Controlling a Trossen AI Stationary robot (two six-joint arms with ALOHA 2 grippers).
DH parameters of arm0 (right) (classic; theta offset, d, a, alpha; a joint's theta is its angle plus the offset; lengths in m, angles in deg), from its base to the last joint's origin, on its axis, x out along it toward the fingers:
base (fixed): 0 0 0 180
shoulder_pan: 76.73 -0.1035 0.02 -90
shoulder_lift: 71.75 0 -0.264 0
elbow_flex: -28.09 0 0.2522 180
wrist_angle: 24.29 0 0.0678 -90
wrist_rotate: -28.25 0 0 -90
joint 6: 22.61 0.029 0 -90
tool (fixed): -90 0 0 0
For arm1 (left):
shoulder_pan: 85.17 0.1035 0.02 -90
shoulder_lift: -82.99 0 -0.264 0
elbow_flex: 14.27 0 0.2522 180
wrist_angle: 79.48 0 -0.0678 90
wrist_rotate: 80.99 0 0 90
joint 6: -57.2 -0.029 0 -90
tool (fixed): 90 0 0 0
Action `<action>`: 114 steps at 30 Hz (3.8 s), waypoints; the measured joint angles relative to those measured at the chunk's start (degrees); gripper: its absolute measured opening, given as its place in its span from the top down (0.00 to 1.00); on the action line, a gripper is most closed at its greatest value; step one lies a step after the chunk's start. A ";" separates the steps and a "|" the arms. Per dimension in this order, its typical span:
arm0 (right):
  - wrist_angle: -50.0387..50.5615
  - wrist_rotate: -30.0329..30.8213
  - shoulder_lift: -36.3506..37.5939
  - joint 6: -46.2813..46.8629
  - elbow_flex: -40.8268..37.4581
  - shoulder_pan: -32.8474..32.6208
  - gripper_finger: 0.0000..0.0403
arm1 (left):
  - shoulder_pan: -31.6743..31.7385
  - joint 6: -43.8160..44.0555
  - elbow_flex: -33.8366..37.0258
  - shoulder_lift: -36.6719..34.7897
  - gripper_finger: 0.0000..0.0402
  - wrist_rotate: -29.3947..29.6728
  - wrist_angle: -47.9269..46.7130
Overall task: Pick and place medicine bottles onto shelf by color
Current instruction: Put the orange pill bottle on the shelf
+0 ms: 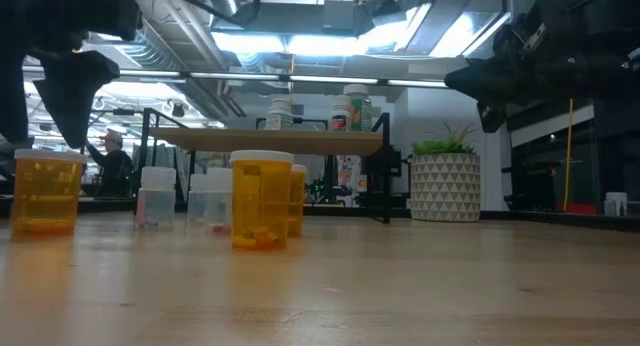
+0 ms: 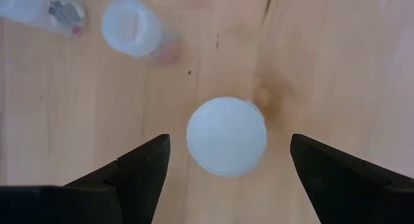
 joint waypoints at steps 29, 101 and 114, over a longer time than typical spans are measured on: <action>2.67 0.00 0.00 0.24 0.00 -0.01 0.94 | 2.16 0.46 -0.04 11.24 0.21 0.86 1.57; 2.54 -0.02 0.00 6.33 0.02 -0.02 0.94 | 71.28 -51.47 -38.64 8.21 0.53 -8.16 -21.78; 2.54 -1.68 0.00 7.91 0.02 -0.02 0.94 | 78.38 -56.93 -38.64 14.44 0.53 -7.21 -21.59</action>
